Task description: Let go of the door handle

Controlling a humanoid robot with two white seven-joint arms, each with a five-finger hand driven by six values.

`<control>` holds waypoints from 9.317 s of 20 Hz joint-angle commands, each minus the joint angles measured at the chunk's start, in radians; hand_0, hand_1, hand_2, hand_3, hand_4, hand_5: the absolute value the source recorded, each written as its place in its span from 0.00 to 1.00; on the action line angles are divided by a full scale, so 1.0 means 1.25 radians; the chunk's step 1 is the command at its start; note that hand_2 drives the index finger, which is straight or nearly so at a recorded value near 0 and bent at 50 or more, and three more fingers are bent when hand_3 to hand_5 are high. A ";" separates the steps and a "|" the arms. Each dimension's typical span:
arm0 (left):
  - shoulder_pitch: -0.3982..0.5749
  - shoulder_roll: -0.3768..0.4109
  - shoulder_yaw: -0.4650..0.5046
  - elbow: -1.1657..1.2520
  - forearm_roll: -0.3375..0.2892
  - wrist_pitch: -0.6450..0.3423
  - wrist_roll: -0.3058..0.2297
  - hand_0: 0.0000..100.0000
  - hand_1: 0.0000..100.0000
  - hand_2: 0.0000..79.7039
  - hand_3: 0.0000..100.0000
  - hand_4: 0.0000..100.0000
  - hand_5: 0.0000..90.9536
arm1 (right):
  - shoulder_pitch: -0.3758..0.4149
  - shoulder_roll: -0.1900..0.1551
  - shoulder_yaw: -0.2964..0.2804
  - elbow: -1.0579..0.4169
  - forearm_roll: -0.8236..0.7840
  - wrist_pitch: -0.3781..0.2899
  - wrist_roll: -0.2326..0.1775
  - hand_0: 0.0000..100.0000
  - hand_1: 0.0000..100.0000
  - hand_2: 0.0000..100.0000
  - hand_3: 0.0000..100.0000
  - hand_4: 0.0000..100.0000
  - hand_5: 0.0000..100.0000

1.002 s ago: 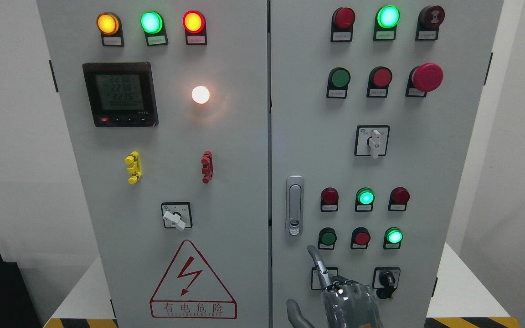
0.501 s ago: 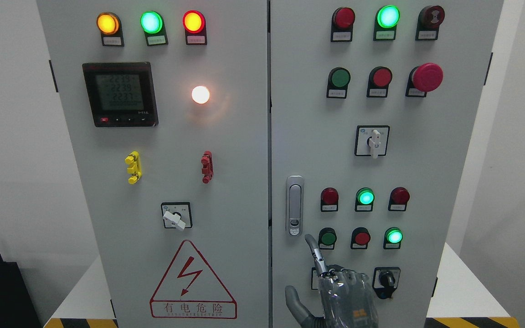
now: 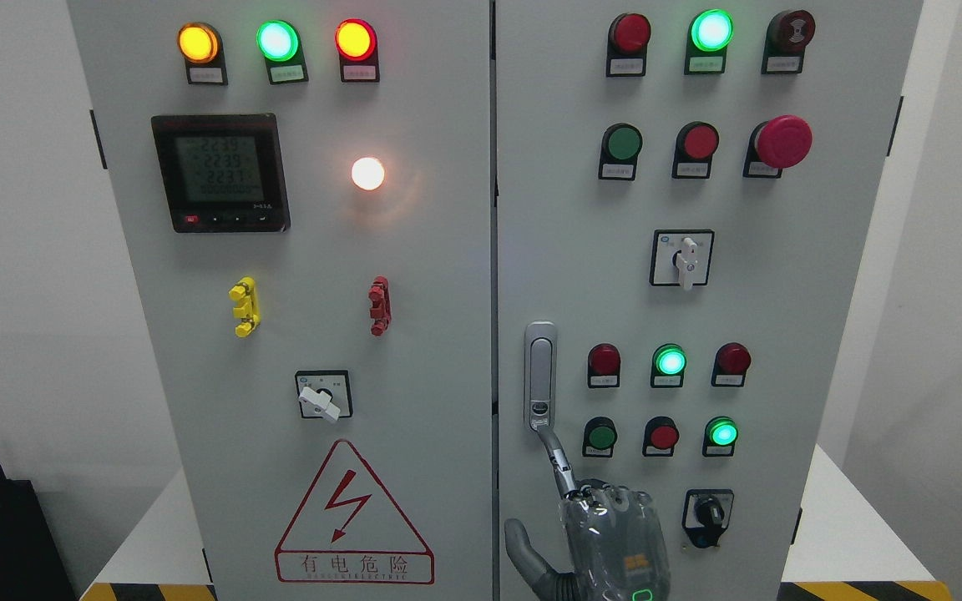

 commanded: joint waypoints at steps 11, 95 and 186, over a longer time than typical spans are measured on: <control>0.000 0.000 0.009 0.013 0.000 0.000 0.000 0.12 0.39 0.00 0.00 0.00 0.00 | -0.033 0.014 -0.012 0.060 0.000 -0.001 -0.005 0.38 0.49 0.07 1.00 1.00 1.00; 0.000 0.000 0.009 0.013 0.000 0.000 0.000 0.12 0.39 0.00 0.00 0.00 0.00 | -0.037 0.013 -0.062 -0.020 0.074 -0.006 -0.034 0.43 0.00 0.98 1.00 0.92 0.93; 0.000 0.000 0.009 0.013 0.000 -0.001 0.000 0.12 0.39 0.00 0.00 0.00 0.00 | -0.144 0.044 -0.060 -0.046 0.146 0.098 0.159 0.39 0.03 0.99 1.00 0.97 0.97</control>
